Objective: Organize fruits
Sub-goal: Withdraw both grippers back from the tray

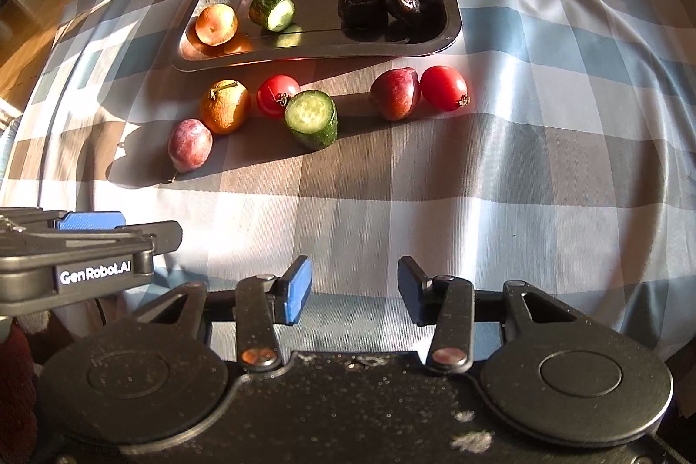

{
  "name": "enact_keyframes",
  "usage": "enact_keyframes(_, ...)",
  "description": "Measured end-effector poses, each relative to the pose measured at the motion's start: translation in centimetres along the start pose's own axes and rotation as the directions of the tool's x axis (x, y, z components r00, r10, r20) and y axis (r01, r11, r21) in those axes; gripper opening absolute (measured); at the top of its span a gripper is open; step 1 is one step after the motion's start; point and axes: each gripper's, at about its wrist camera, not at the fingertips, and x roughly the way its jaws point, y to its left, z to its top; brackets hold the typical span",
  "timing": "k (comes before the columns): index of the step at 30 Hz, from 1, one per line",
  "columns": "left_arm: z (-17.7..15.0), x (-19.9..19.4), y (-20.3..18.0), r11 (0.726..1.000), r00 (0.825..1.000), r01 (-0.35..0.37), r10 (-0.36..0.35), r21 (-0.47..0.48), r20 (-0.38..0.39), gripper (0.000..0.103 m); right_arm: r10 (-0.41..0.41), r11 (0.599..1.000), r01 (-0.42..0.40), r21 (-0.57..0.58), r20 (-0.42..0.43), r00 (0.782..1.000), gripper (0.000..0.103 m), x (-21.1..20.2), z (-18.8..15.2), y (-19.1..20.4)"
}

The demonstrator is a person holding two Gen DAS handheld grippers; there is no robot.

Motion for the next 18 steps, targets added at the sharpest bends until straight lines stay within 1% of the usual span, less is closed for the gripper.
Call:
enact_keyframes(2,0.2,0.0,0.2,1.0,1.0,-0.006,0.006,-0.012,0.005,0.057,0.014,1.0,-0.014,0.02,-0.003,1.0,0.047,0.0,0.2,-0.3)
enact_keyframes(7,0.4,0.3,0.5,0.999,1.0,-0.022,0.022,-0.027,0.01,0.057,0.018,0.999,-0.018,0.031,-0.006,1.0,0.047,0.1,0.4,-0.4)
enact_keyframes(10,0.7,0.5,0.8,0.999,1.0,-0.019,0.02,-0.045,0.008,0.057,0.021,0.999,-0.021,0.04,-0.015,1.0,0.047,0.3,0.5,-0.6)
enact_keyframes(18,1.4,0.6,1.5,0.996,0.999,-0.033,0.036,-0.087,0.032,0.057,0.058,0.997,-0.056,0.061,-0.02,0.998,0.047,0.3,0.9,-0.7)
